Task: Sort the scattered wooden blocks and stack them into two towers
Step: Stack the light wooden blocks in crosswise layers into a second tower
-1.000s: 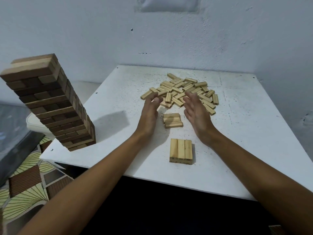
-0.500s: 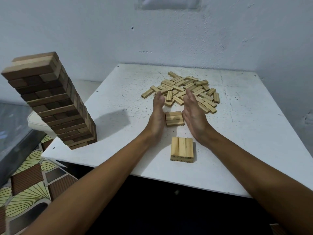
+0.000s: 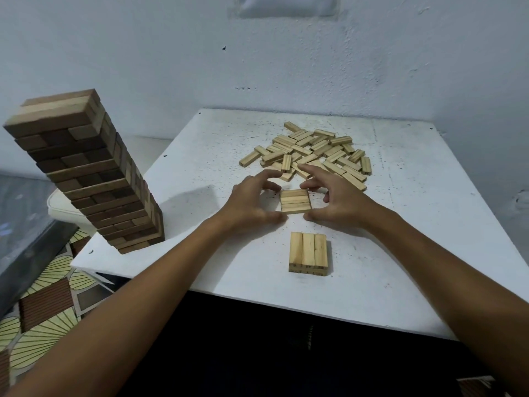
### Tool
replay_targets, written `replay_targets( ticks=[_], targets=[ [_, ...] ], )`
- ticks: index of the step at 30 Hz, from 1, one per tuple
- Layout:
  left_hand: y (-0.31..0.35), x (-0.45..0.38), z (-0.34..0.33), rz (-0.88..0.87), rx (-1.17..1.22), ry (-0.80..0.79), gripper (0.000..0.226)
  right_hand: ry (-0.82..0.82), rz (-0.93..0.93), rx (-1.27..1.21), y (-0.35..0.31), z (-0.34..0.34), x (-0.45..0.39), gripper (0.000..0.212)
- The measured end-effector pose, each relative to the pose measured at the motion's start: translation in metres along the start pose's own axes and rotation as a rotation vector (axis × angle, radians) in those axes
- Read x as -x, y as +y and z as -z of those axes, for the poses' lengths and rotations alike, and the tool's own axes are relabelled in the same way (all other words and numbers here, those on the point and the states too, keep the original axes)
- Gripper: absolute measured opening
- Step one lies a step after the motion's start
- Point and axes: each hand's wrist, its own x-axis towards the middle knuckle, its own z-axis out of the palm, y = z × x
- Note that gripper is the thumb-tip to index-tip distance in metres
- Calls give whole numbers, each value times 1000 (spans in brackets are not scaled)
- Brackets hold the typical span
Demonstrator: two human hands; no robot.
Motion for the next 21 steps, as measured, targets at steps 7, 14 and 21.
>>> replay_targets(
  ticks=[7, 14, 21],
  targets=[
    [-1, -6, 2, -42, -27, -9, 75, 29, 11, -18, 1, -1, 1, 92],
    [4, -11, 5, -61, 43, -28, 79, 87, 49, -2, -6, 1, 4, 87],
    [25, 12, 14, -133, 185, 7, 66, 151, 98, -89, -24, 11, 29, 82]
  ],
)
